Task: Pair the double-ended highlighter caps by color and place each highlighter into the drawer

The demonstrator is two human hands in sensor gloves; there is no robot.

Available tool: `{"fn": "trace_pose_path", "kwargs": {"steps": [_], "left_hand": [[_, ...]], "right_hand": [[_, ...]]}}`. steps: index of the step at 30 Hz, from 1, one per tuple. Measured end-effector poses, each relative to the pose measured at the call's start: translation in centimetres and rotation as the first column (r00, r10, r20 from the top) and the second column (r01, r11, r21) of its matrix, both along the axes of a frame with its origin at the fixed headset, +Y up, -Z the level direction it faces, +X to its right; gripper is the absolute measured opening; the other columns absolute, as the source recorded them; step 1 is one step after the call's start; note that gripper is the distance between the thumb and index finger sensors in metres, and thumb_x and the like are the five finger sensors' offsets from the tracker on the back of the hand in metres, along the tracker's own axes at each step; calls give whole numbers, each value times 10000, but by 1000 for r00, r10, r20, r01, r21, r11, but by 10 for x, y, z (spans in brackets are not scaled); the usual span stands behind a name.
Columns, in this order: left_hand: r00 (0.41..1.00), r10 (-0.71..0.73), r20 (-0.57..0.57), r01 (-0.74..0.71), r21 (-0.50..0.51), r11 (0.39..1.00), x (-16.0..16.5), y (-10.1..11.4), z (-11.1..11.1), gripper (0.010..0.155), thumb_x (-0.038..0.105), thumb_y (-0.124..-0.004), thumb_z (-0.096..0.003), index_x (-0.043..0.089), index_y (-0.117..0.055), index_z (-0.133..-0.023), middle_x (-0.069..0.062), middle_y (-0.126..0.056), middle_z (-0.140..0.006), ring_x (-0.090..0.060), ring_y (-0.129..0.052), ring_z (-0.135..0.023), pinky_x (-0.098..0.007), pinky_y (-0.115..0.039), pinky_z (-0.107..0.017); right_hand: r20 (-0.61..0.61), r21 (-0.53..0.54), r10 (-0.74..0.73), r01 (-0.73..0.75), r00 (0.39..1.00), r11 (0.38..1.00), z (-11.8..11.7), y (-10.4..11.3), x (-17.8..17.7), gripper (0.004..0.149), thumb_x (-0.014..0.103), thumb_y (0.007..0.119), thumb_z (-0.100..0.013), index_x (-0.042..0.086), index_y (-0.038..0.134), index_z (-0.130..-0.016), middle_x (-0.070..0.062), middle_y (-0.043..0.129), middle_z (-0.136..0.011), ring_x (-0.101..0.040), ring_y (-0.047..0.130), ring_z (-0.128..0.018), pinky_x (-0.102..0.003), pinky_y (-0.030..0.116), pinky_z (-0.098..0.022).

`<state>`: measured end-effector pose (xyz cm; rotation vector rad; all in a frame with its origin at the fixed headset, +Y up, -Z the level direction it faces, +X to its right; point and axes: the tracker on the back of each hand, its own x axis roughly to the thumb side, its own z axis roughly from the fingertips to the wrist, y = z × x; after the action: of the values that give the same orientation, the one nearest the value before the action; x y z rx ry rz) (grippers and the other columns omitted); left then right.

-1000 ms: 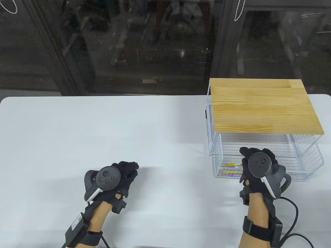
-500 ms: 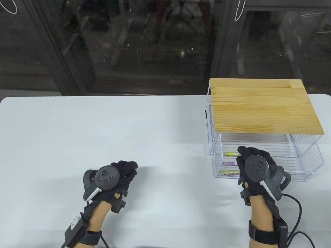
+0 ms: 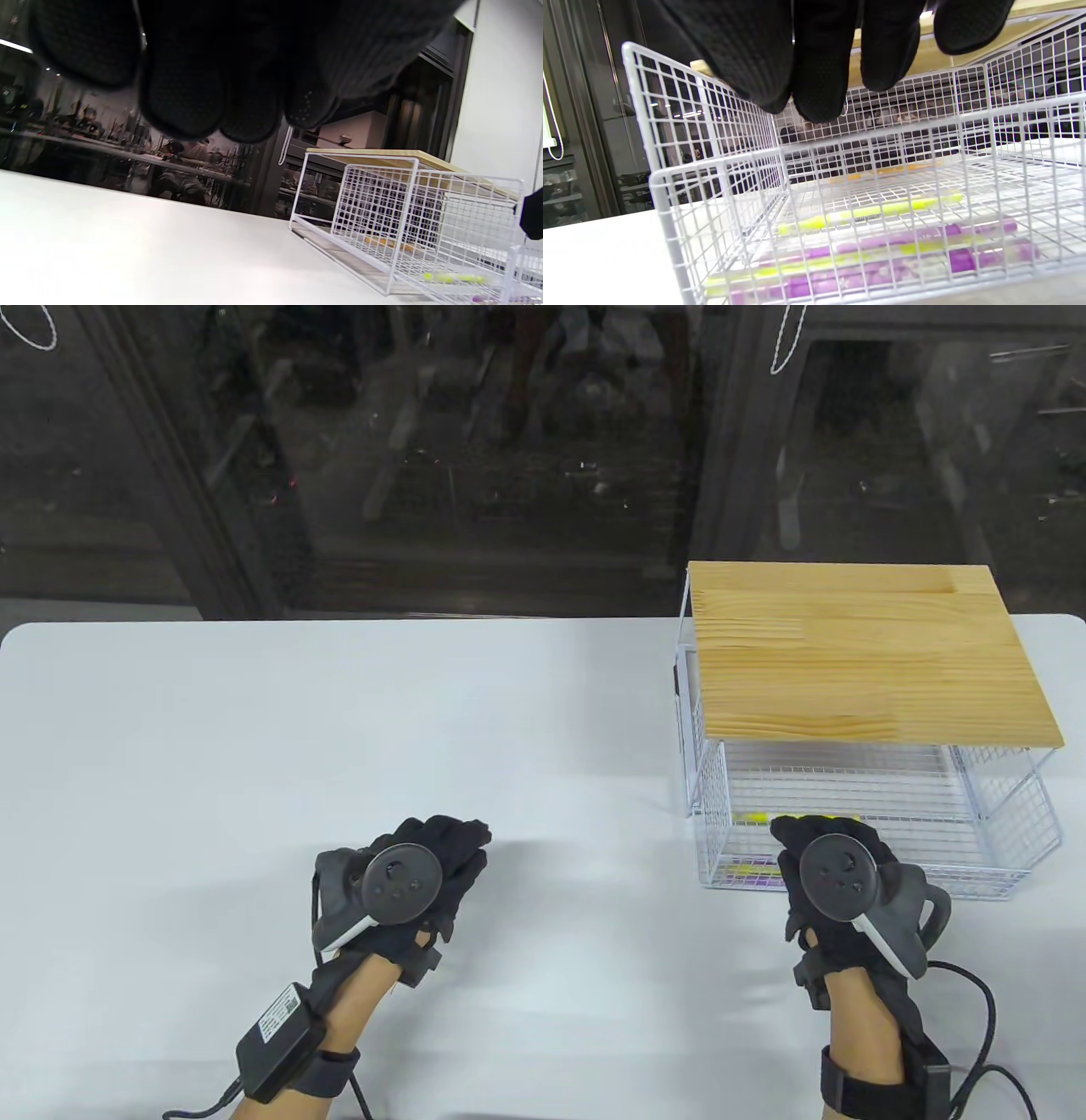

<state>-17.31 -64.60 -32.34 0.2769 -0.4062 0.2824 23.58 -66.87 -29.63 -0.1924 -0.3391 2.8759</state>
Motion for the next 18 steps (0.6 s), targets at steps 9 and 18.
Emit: {"fn": "trace_pose_path", "kwargs": {"steps": [9, 18], "left_hand": [[998, -4, 64, 2, 31, 1000, 74, 43, -29, 498, 442, -797, -423, 299, -873, -893, -26, -972, -846, -354, -983, -641, -601, -814, -454], [991, -4, 137, 7, -21, 1000, 154, 52, -56, 630, 506, -693, -435, 415, -619, -1055, 44, -711, -1120, -389, -734, -959, -650, -713, -562]], "right_hand": [[-5, -50, 8, -8, 1000, 999, -3, -6, -1, 396, 291, 872, -445, 366, 924, -830, 26, 952, -911, -422, 785, -882, -642, 596, -640], [14, -105, -6, 7, 1000, 994, -8, -14, 1, 363, 271, 865, -458, 386, 961, -789, 28, 978, -897, -437, 797, -872, -657, 567, -641]]}}
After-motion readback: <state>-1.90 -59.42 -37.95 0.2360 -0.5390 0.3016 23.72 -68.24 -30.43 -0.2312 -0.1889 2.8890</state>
